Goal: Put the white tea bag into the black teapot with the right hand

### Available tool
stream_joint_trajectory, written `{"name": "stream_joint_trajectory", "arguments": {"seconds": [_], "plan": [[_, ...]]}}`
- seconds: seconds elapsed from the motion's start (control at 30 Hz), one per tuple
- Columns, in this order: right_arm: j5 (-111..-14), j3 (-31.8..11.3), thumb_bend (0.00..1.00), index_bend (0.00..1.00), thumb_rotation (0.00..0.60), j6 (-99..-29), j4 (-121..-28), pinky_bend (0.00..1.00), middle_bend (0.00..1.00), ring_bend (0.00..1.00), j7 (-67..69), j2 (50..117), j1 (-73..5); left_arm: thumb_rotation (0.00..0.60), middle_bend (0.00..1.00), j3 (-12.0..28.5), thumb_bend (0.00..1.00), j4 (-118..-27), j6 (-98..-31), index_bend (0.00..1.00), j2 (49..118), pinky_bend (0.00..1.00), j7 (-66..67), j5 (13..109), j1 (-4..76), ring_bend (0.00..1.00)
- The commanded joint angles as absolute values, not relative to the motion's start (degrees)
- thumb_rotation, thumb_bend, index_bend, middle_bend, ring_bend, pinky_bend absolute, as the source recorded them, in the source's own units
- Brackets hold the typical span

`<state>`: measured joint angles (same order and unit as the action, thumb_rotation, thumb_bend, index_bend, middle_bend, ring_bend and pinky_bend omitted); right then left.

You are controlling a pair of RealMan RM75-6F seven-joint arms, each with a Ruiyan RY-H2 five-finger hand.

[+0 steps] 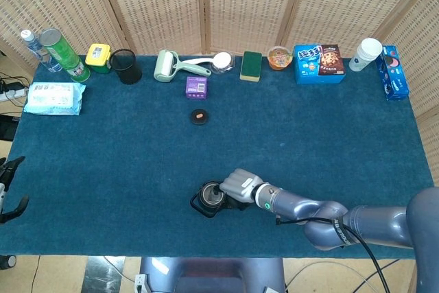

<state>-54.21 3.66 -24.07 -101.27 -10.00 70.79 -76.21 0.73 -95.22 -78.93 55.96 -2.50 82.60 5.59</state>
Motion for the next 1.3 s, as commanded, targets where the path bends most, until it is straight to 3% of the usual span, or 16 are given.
{"name": "stream_joint_trajectory", "arguments": {"seconds": [0.03, 0.23, 0.87, 1.3], "plan": [[-54.10, 4.05, 0.79, 0.19, 0.600, -24.10, -101.62, 1.00, 1.00, 1.00, -10.08, 70.39, -76.17, 0.600, 0.14, 0.75, 0.45, -95.25, -78.81, 0.03, 56.03, 0.12, -2.47, 82.66, 5.69, 0.00], [-54.15, 4.93, 0.79, 0.19, 0.600, -24.45, -102.83, 1.00, 1.00, 1.00, -10.36, 69.85, -75.91, 0.600, 0.14, 0.77, 0.45, -95.25, -78.56, 0.03, 56.19, 0.12, -2.36, 82.81, 5.95, 0.00], [-56.85, 2.05, 0.79, 0.19, 0.600, -26.25, -106.21, 1.00, 1.00, 1.00, -7.93, 65.79, -74.15, 0.600, 0.14, 0.82, 0.45, -95.49, -78.88, 0.03, 56.14, 0.12, -2.50, 83.06, 5.96, 0.00], [-61.49, -1.39, 0.76, 0.19, 0.600, -33.29, -105.66, 1.00, 1.00, 1.00, -1.63, 61.14, -66.38, 0.600, 0.14, 0.51, 0.45, -95.86, -78.45, 0.03, 56.63, 0.12, -2.33, 83.19, 6.08, 0.00]]}}
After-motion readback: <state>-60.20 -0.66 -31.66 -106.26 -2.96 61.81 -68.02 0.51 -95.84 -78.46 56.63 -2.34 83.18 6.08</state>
